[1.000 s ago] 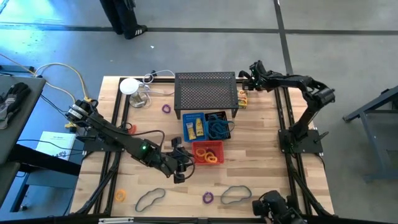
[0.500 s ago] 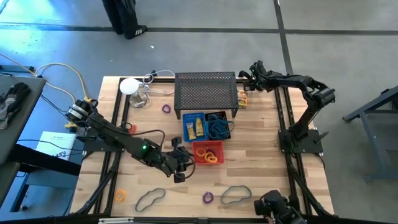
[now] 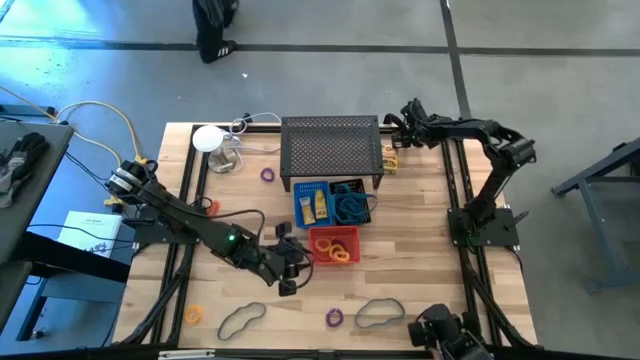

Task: Pick & Place Office Desk Supplies
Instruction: Put the violet spring keychain into the red bin

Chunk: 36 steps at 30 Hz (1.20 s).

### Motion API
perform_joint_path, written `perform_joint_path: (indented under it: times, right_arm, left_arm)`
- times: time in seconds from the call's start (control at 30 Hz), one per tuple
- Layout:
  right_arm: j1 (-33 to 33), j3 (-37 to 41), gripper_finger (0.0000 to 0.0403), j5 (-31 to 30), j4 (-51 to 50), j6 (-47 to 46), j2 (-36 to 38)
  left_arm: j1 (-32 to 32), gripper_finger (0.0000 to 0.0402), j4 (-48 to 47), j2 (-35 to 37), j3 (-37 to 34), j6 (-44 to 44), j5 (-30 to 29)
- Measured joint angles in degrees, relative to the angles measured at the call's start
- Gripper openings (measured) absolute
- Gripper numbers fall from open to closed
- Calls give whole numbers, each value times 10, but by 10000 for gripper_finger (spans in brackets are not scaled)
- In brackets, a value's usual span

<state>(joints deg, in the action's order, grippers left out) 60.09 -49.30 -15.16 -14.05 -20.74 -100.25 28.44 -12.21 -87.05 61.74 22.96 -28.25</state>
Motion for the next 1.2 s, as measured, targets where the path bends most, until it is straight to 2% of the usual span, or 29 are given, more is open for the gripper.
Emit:
perform_joint_path:
  times: [0.3, 0.4, 0.5, 0.73, 0.77, 0.93, 1.2]
  right_arm:
    - [0, -1, 179, 1, 34, -3, -21]
    - [0, -1, 167, 1, 34, -1, -21]
    - [0, -1, 136, 3, 34, 1, -21]
    - [-2, 0, 20, -22, 34, 37, -20]
    - [-2, 0, 14, -23, 34, 42, -17]
    - [-18, 3, 10, -51, 28, 47, 14]
    - [-67, 2, 5, -93, -15, 62, 120]
  left_arm:
    - [-9, 141, 0, 0, 0, 0, 2]
    - [-13, 141, 0, 0, 0, 0, 2]
    - [-14, 141, 0, 0, 0, 0, 2]
    - [-14, 141, 0, 0, 0, 0, 2]
    - [-14, 141, 0, 0, 0, 0, 2]
    - [-14, 141, 0, 0, 0, 0, 2]
    - [-13, 141, 0, 0, 0, 0, 2]
